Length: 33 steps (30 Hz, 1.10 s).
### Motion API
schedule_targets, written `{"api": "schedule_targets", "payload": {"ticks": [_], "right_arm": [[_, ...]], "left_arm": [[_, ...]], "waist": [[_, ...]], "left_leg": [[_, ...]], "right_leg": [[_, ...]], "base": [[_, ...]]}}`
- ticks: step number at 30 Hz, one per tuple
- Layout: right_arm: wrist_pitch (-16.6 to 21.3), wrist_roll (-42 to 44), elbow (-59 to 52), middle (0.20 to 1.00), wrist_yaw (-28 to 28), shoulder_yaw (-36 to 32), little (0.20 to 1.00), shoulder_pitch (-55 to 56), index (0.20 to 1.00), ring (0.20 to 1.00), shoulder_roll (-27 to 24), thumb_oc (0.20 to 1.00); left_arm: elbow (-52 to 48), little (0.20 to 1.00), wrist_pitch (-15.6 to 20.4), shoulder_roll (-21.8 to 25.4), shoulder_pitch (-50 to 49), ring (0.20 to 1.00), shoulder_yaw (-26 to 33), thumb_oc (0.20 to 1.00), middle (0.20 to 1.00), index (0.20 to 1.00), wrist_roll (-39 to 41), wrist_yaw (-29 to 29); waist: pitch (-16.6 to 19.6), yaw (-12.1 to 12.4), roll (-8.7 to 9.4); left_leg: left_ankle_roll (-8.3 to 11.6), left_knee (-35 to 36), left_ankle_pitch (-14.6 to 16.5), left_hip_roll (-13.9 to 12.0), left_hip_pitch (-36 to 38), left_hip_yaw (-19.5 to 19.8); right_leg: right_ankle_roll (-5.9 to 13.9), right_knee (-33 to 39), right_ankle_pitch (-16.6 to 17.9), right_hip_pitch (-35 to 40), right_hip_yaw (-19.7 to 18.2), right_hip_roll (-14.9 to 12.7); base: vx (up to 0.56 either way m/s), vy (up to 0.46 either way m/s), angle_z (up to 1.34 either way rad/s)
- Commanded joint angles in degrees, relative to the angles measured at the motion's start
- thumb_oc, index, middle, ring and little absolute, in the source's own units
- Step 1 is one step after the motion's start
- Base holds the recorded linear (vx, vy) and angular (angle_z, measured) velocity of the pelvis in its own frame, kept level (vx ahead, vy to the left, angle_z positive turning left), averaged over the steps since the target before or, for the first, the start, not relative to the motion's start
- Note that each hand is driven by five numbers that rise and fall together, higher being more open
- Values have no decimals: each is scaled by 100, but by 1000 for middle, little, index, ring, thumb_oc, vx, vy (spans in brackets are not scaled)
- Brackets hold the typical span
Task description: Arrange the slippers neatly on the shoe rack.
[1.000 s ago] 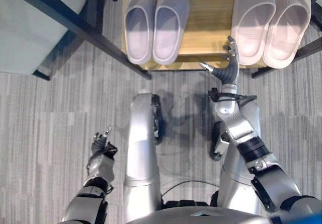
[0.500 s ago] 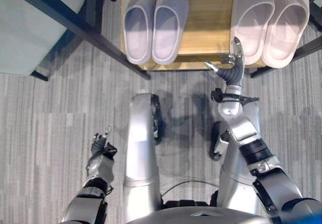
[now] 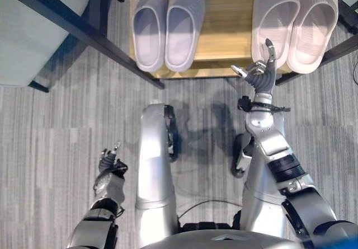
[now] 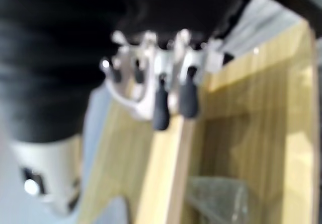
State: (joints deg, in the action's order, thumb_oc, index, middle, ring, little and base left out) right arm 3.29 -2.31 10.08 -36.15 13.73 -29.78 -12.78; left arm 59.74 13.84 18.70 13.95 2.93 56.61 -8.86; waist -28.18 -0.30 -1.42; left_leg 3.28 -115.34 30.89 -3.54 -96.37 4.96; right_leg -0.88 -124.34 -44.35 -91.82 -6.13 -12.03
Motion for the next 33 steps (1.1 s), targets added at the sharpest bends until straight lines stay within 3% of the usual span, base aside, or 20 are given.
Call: {"api": "schedule_targets", "payload": {"ticks": [1,3,5,6,9,11,14,18,22,23,24,26,27,28,31,32,33], "right_arm": [[405,57,-729,1000,168,-59,1000,-664,1000,1000,-402,1000],[433,96,-639,1000,224,-62,1000,-791,1000,1000,-435,1000],[470,424,-358,1000,668,8,1000,-1115,1000,1000,-489,1000],[477,430,-345,1000,672,8,1000,-1129,1000,1000,-491,1000],[496,682,-100,1000,1060,149,1000,-1091,1000,1000,-489,1000],[562,1290,160,1000,1594,358,1000,-829,1000,1000,-422,1000],[581,1688,383,1000,1865,469,1000,-693,1000,1000,-400,1000],[518,1695,985,1000,2385,671,1000,68,1000,1000,-405,1000],[451,1293,1344,1000,2529,756,1000,713,1000,1000,-360,1000],[451,1290,1340,1000,2528,756,1000,724,1000,1000,-360,1000],[451,1234,1627,1000,2548,825,1000,981,1000,1000,-310,1000],[503,1091,1811,1000,2535,866,1000,1252,1000,1000,-338,1000],[493,1028,1973,1000,2490,860,1000,1341,1000,1000,-339,1000],[516,799,2322,1000,2378,870,1000,1536,1000,1000,-384,1000],[482,635,2658,1000,2377,893,1000,1789,1000,1000,-401,1000],[506,475,2936,1000,2360,908,1000,1950,1000,1000,-461,1000],[506,475,2936,1000,2360,908,1000,1950,1000,1000,-462,1000]], "left_arm": [[60,1000,69,238,-48,1000,101,1000,1000,1000,-253,143],[90,1000,57,232,60,1000,126,1000,1000,1000,-291,205],[160,1000,-39,291,334,1000,237,1000,1000,1000,-465,417],[164,1000,-40,293,340,1000,241,1000,1000,1000,-464,423],[215,1000,-101,385,291,1000,243,1000,1000,1000,-588,577],[329,1000,-170,473,248,1000,218,1000,1000,1000,-796,710],[376,1000,-272,482,183,1000,158,1000,1000,1000,-836,855],[363,1000,-294,284,-26,1000,-92,1000,1000,1000,-1184,1041],[534,1000,-296,12,-176,1000,-301,1000,1000,1000,-1778,955],[528,1000,-297,9,-186,1000,-304,1000,1000,1000,-1782,950],[588,1000,-181,-55,-139,1000,-773,1000,1000,1000,-2899,520],[430,1000,-62,-201,-250,1000,-1341,1000,1000,1000,-3876,210],[327,1000,-34,-243,-261,1000,-1542,1000,1000,1000,-4072,109],[128,1000,10,-359,-357,1000,-1906,1000,1000,1000,-4435,-1],[19,1000,-20,-465,-431,1000,-2268,1000,1000,1000,-4998,-100],[-196,1000,18,-503,-486,1000,-2696,1000,1000,1000,-5505,-136],[-196,1000,18,-503,-485,1000,-2696,1000,1000,1000,-5505,-136]], "waist": [[-161,168,-11],[-161,188,-9],[-154,283,-109],[-153,276,-123],[158,334,-204],[498,363,-245],[536,378,-240],[685,366,-121],[869,347,22],[854,347,13],[947,331,110],[1083,277,159],[1158,281,184],[1252,263,169],[1342,232,156],[1439,200,153],[1436,201,152]], "left_leg": [[-106,996,400,244,642,107],[-95,1267,275,228,642,64],[-29,2085,-248,257,642,185],[-29,2112,-273,267,642,197],[6,2758,-592,263,642,280],[42,3504,-922,227,780,336],[73,4053,-1162,232,1124,337],[163,5871,-1815,204,2603,272],[165,7269,-2199,88,3829,286],[166,7306,-2216,83,3874,291],[220,8021,-2441,54,4543,207],[281,8784,-2672,42,5226,98],[318,9158,-2784,39,5548,76],[370,9869,-3179,-1,6135,43],[392,10461,-3358,-18,6745,8],[382,10864,-3444,-96,7245,-24],[382,10866,-3445,-96,7250,-24]], "right_leg": [[-269,1019,786,186,-821,179],[-264,1262,868,188,-777,147],[-128,2035,1088,338,-451,-66],[-132,2064,1106,349,-431,-76],[-51,2691,1201,442,-104,-286],[12,3391,1367,709,197,-426],[52,3902,1498,1042,373,-486],[187,5734,1988,2534,877,-581],[385,7077,2532,3692,1250,-552],[385,7114,2549,3740,1264,-546],[484,7811,2849,4430,1523,-460],[588,8508,3121,5086,1672,-392],[617,8886,3250,5405,1753,-348],[630,9555,3608,5966,1947,-252],[686,10185,3800,6560,2085,-137],[747,10655,3928,7069,2126,-54],[747,10657,3929,7074,2126,-53]], "base": [[-67,17,9],[-95,43,10],[-106,110,-4],[-51,90,1],[-15,109,20],[-21,150,14],[-69,74,15],[-75,108,11],[5,82,4],[40,47,-12],[46,37,-10],[99,25,-1],[87,-35,-2],[38,-40,-4],[96,-53,-2],[130,-58,-5],[132,-64,-6]]}}
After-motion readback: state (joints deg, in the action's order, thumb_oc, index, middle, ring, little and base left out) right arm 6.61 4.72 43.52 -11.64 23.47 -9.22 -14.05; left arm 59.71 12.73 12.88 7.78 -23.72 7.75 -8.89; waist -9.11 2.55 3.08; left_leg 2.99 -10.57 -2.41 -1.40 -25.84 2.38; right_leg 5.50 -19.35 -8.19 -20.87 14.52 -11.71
